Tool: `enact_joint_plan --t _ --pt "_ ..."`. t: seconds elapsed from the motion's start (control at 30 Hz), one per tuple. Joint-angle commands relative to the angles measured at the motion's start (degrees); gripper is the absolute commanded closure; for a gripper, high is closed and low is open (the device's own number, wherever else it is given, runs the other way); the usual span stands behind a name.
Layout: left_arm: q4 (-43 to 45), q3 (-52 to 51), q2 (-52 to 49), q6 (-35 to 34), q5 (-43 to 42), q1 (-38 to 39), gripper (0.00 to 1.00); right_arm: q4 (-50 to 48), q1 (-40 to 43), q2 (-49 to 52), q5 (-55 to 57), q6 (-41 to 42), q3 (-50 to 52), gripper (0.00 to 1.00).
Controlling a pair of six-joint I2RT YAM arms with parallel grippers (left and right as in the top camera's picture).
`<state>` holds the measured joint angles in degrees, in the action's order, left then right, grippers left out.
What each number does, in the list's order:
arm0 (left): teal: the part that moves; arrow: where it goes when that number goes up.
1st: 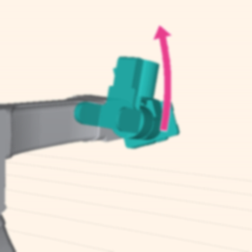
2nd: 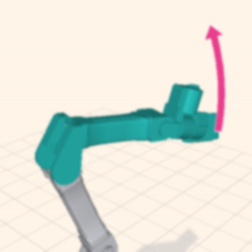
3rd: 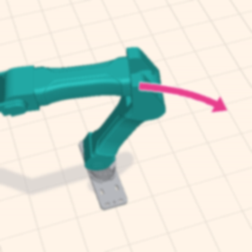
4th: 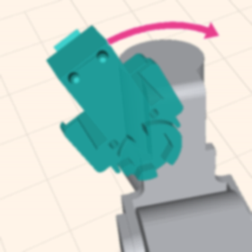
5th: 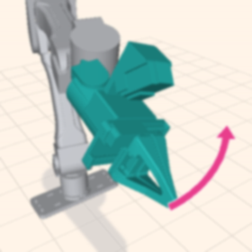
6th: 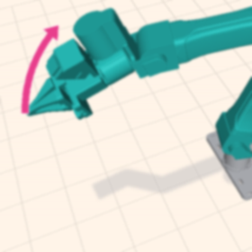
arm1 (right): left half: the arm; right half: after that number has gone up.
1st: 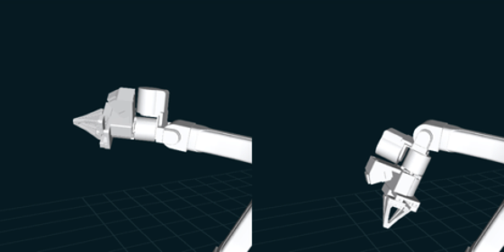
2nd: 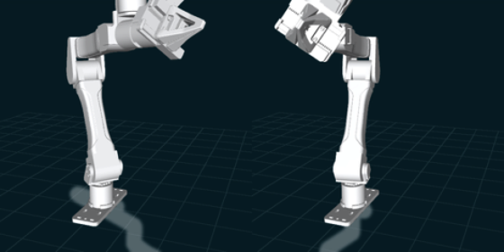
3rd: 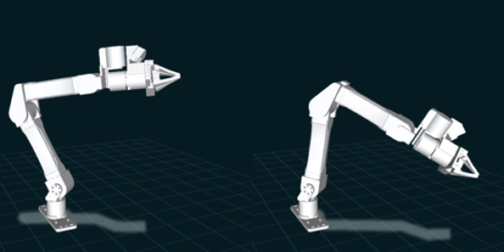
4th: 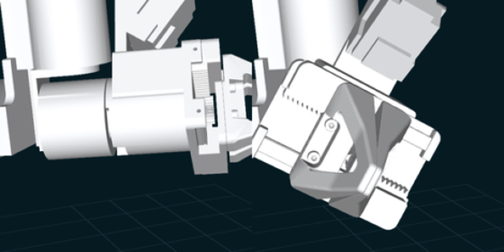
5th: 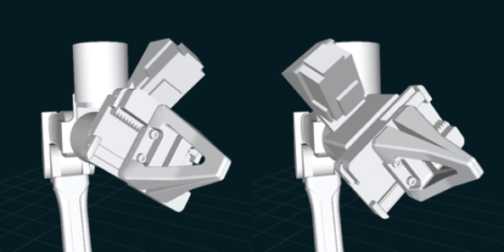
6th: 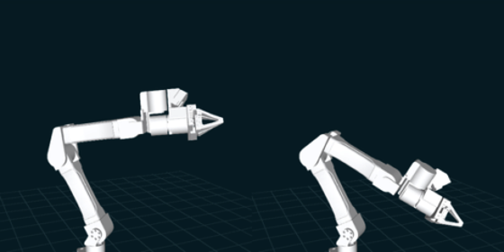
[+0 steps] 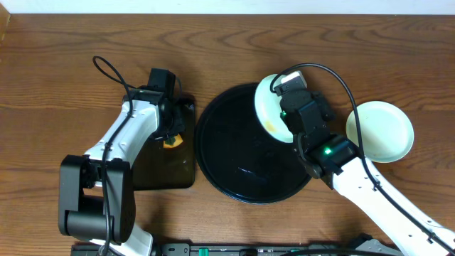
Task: Clean dirty plates on tray and stack at the side
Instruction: 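Lift the green plate off the round tray with the right gripper, then place the green plate onto the plate stack at right and release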
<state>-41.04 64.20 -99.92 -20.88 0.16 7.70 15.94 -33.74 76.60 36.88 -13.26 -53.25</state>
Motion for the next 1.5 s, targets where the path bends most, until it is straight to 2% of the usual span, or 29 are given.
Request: enact_joint_plan --t 0.0,0.47,0.6,0.73,0.87,1.1,1.47 --pt "-0.04 -0.37 -0.02 0.72 0.04 -0.20 0.93 -1.14 -0.90 -0.98 6.93 -0.76 -0.26 0.99" --pt "0.72 -0.37 -0.02 0.72 0.04 -0.20 0.93 -6.56 -6.45 -1.01 16.92 -12.50 -0.26 0.99" --pt "0.83 -0.37 -0.02 0.72 0.04 -0.20 0.93 -6.51 -6.78 -1.01 17.79 -11.67 -0.26 0.99" --pt "0.81 -0.37 -0.02 0.72 0.04 -0.20 0.92 -5.81 -4.94 -1.01 17.75 -4.74 -0.26 0.99" --pt "0.81 -0.37 -0.02 0.72 0.02 -0.20 0.93 -0.81 0.79 -0.98 15.23 8.20 -0.26 0.99" --pt "0.81 -0.37 -0.02 0.72 0.04 -0.20 0.93 11.85 17.57 -0.96 2.80 28.96 -0.26 0.99" --pt "0.81 -0.37 -0.02 0.72 0.04 -0.20 0.93 14.51 41.81 -0.94 -9.57 33.83 -0.26 0.99"
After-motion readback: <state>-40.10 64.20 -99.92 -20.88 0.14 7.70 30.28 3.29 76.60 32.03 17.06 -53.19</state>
